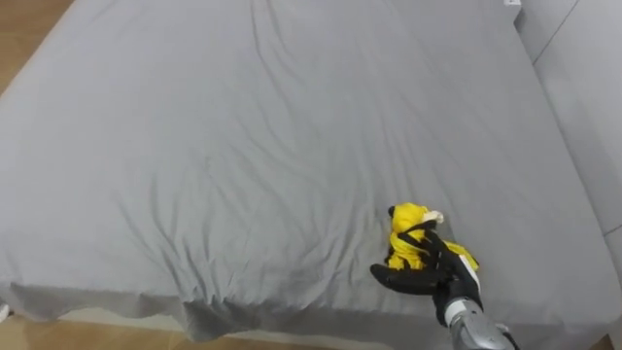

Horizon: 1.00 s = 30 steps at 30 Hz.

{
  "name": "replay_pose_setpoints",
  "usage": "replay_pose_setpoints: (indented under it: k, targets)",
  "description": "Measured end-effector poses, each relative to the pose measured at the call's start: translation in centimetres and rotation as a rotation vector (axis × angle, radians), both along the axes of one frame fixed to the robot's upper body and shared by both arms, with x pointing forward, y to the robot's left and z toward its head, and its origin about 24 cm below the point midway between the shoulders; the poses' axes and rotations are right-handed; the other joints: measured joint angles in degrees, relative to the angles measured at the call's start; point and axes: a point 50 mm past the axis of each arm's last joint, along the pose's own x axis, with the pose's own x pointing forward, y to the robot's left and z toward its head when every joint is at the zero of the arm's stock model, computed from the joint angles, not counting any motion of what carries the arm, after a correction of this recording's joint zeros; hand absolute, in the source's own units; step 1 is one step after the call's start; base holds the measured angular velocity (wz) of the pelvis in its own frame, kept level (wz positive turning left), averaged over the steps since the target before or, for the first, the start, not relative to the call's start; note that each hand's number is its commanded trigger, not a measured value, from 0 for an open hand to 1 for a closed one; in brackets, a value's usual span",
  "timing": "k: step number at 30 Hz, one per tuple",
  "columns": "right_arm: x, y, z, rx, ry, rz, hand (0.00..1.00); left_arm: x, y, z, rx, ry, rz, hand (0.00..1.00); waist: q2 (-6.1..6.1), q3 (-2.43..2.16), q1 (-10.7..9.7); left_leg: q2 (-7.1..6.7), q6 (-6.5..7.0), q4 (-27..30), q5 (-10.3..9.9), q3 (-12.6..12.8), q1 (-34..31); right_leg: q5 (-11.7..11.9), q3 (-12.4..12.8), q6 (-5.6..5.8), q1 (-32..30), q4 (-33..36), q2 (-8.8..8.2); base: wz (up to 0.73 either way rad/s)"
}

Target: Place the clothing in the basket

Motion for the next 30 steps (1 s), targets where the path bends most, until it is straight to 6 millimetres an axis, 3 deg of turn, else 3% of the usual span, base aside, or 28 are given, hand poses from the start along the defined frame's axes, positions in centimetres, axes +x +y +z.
replay_pose_setpoints:
  k: [2,7,16,27,28,29,30]
  targets:
    - [0.7,-1.0,0.4,-0.026,-0.003,-0.054,0.00,-0.1,0.0,0.0,0.001,0.013,-0.003,0.00,-0.03,0.01,0.27,-0.25,0.22,0.07,0.29,-0.33,-0.88,0.05,-0.70,0.11,-0.78,0.09,-0.21,0.22]
    - [2.0,-2.4,1.2,-0.066,0.000,-0.149,0.00,-0.4,0.3,-0.1,0.004,0.037,-0.004,0.00,-0.01,0.54,0.93,-0.63,0.57,-0.01,0.91,-1.27,-2.97,0.35,-1.25,0.49,-2.86,0.21,-0.18,0.07]
    - [2.0,-5.0,1.4,-0.165,0.064,-0.261,0.00,-0.6,0.8,0.0,0.023,0.071,-0.037,0.00,0.08,0.85,1.94,-0.84,0.71,0.07,1.23,-1.52,-5.07,0.56,-1.53,0.53,-4.98,0.02,-0.32,0.02]
    - [1.5,-5.8,1.2,-0.202,0.109,-0.297,0.00,-0.3,0.7,0.0,0.062,0.088,-0.064,0.00,0.78,1.06,1.99,-0.84,0.70,0.09,1.25,-1.68,-6.62,0.56,-1.54,0.53,-6.54,0.01,-0.30,0.00]
    - [1.5,-5.9,1.2,-0.212,0.111,-0.288,0.16,-0.4,0.7,0.0,0.062,0.091,-0.065,0.00,0.89,1.07,1.96,-0.85,0.70,0.12,1.25,-1.70,-6.71,0.56,-1.60,0.53,-6.61,0.01,-0.30,0.00]
    - [1.5,-5.9,1.1,-0.214,0.113,-0.285,0.67,-0.4,0.7,0.0,0.063,0.093,-0.065,0.00,0.96,1.08,1.94,-0.85,0.70,0.11,1.25,-1.74,-6.72,0.56,-1.66,0.53,-6.62,0.01,-0.30,0.00]
    - [1.4,-6.0,1.1,-0.217,0.115,-0.282,0.82,-0.4,0.7,0.0,0.063,0.093,-0.064,0.00,1.12,1.09,1.92,-0.86,0.70,0.08,1.25,-1.79,-6.73,0.56,-1.67,0.53,-6.62,0.01,-0.29,0.00]
